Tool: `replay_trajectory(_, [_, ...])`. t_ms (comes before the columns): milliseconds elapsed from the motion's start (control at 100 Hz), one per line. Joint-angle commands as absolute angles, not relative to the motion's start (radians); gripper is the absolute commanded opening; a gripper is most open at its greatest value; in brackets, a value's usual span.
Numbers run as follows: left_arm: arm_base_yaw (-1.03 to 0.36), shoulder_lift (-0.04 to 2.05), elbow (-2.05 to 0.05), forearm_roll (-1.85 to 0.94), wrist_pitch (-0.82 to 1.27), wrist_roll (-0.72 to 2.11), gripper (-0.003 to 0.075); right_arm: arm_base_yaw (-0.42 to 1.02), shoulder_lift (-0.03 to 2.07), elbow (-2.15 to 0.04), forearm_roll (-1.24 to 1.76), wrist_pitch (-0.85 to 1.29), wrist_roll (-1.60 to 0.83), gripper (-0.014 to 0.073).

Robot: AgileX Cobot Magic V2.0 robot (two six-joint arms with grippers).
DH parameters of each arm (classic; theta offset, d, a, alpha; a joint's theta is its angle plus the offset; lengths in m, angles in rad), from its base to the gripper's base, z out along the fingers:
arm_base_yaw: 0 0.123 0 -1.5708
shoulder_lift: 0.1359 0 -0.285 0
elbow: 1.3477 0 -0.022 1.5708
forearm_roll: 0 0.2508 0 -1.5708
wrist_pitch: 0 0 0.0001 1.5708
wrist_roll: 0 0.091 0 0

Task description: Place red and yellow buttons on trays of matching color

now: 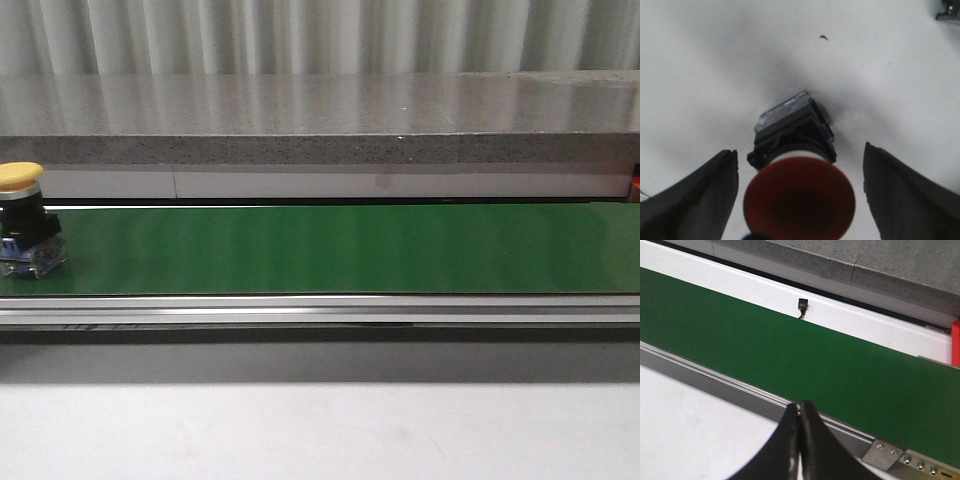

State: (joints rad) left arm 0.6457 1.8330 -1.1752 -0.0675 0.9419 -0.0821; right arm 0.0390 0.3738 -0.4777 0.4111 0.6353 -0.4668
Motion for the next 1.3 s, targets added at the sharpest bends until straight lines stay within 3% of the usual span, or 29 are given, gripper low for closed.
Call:
replay_trajectory(0, [0.647, 1.791, -1.193, -0.082, 0.912, -0.092, 0.0491, 0.038, 0.379, -0.505, 0.435, 0.574, -0.466, -0.0067])
replay_trajectory(170, [0.647, 1.791, -1.193, -0.082, 0.897, -0.092, 0.0456, 0.038, 0.379, -0.505, 0.435, 0.574, -0.466, -0.0067])
replay_trajectory(390, [0.647, 1.791, -1.193, -0.082, 0.887, -0.092, 0.0179, 0.038, 0.379, -0.505, 0.435, 0.574, -0.466, -0.0067])
replay_trajectory(540, [0.647, 1.782, -1.193, -0.082, 0.887, -0.092, 0.0068, 0.038, 0.379, -0.505, 0.435, 0.574, -0.466, -0.0067])
replay_trajectory(970, [0.562, 1.532, -1.193, -0.082, 0.941, -0.067, 0.0059, 0.038, 0.379, -0.505, 0.435, 0.574, -0.466, -0.0067])
replay_trajectory(1290, [0.342, 1.451, -1.235, -0.074, 1.025, -0.061, 0.0059, 0.038, 0.379, -0.505, 0.435, 0.574, -0.466, -0.0067])
